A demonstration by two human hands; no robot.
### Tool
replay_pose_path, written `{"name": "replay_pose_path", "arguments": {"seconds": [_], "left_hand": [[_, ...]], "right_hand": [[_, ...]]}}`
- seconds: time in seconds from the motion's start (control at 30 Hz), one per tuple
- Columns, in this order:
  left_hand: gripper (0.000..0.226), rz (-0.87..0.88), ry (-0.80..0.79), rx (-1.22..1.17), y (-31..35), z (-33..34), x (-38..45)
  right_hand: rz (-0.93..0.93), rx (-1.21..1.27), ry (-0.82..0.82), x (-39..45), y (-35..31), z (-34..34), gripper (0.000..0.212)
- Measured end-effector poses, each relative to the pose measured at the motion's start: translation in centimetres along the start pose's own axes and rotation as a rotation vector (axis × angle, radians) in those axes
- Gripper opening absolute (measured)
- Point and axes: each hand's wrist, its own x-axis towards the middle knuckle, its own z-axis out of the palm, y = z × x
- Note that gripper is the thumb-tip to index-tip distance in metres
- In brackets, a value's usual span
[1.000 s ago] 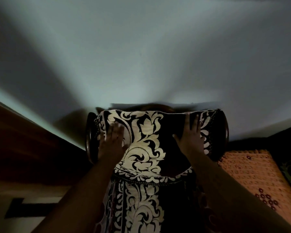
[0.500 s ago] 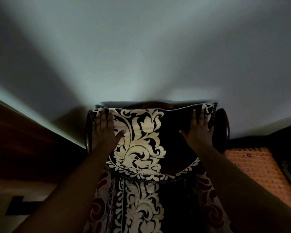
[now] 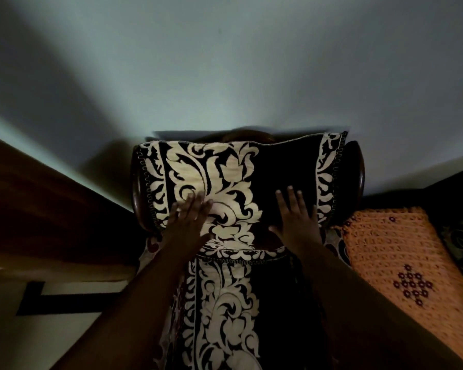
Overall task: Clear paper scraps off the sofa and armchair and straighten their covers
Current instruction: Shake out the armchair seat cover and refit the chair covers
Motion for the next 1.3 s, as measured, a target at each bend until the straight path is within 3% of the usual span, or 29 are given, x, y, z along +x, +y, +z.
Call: {"name": "replay_pose_path", "arguments": {"seconds": [0.17, 0.23, 0.33, 0.43, 0.6, 0.7, 0.83, 1.0, 1.13, 1.3], "left_hand": [[0.105, -0.139, -0.118, -0.188, -0.4, -2.1, -2.0], [0.111, -0.148, -0.147, -0.426, 1.5, -3.7, -2.8], [0.100, -0.231, -0.235, -0.826, 4.5, -6.7, -4.2], [0.091, -0.291, -0.243, -1.033, 6.7, -9.7, -6.1], [0.091, -0.374, -0.277, -1.277, 8.8, -13.7, -9.6], [0.084, -0.289, -0.311, -1.337, 10.5, -15.6, -11.4], [0.080, -0.170, -0.327, -1.351, 13.5, -17.7, -13.0], [0.124, -0.053, -0.369, -1.303, 18.8, -20.4, -14.6], [0.089, 0.101, -0.379, -1.268, 24.3, -23.2, -16.6], [0.101, 0.281, -0.412, -1.190, 32.3, -25.6, -19.0]], "right_hand": [[0.111, 0.130, -0.042, -1.8, 1.6, -1.9, 0.100], [0.127, 0.354, -0.019, -2.6, -0.1, -3.0, 0.099], [0.195, 0.755, 0.008, -4.9, -3.0, -3.9, 0.092], [0.304, 1.072, 0.011, -8.5, -5.3, -5.1, 0.084], [0.428, 1.302, 0.105, -15.6, -7.4, -7.3, 0.077], [0.437, 1.389, 0.175, -19.8, -7.3, -8.5, 0.090], [0.495, 1.388, 0.280, -24.4, -5.3, -10.4, 0.063], [0.536, 1.494, 0.410, -29.9, -1.9, -12.5, 0.057], [0.603, 1.391, 0.514, -34.7, 2.2, -14.4, 0.072], [0.684, 1.363, 0.640, -42.2, 7.0, -15.9, 0.089]]}}
